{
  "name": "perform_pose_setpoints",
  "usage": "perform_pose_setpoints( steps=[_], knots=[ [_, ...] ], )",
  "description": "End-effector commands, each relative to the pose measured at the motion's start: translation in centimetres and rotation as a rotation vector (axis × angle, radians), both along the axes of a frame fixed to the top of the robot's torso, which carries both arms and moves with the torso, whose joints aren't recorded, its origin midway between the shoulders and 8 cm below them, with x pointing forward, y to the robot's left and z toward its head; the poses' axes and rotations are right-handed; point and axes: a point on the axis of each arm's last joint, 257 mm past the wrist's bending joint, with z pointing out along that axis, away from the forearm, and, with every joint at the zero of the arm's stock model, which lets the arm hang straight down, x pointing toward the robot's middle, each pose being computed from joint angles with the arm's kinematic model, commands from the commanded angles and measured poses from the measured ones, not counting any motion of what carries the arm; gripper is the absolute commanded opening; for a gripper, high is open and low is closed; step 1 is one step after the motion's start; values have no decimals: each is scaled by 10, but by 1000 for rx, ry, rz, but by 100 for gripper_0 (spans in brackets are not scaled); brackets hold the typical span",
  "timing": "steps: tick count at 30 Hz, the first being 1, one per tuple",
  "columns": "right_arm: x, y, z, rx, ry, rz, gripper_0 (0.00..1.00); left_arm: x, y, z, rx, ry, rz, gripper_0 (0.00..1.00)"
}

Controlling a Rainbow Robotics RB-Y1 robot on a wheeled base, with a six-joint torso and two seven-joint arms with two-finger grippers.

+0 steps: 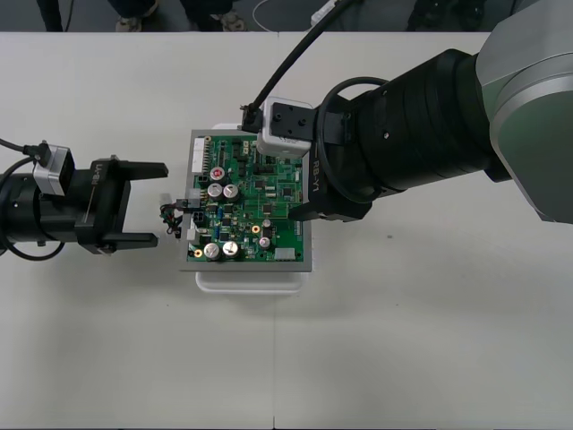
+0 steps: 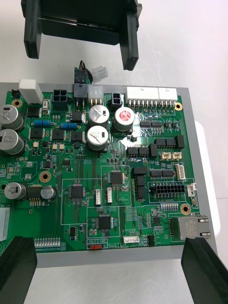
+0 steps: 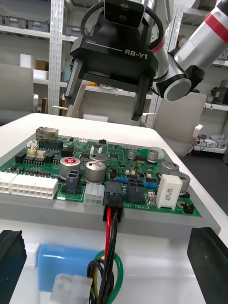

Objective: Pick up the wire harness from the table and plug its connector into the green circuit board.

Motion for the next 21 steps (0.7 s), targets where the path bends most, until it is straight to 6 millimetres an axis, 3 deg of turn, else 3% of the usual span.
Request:
perform_pose_setpoints(
  steps=[1,15,21],
  knots=[
    [-12,8,5,3,-27,55,89,-2,18,25,44,-92,-25,100],
    [-9,-5,7,-14,-35,60,89,0,35,40,105,-119,-7,100],
    [-6,-26,-1,-39,-19,39,89,0,41,44,162,-137,-6,100]
  ],
)
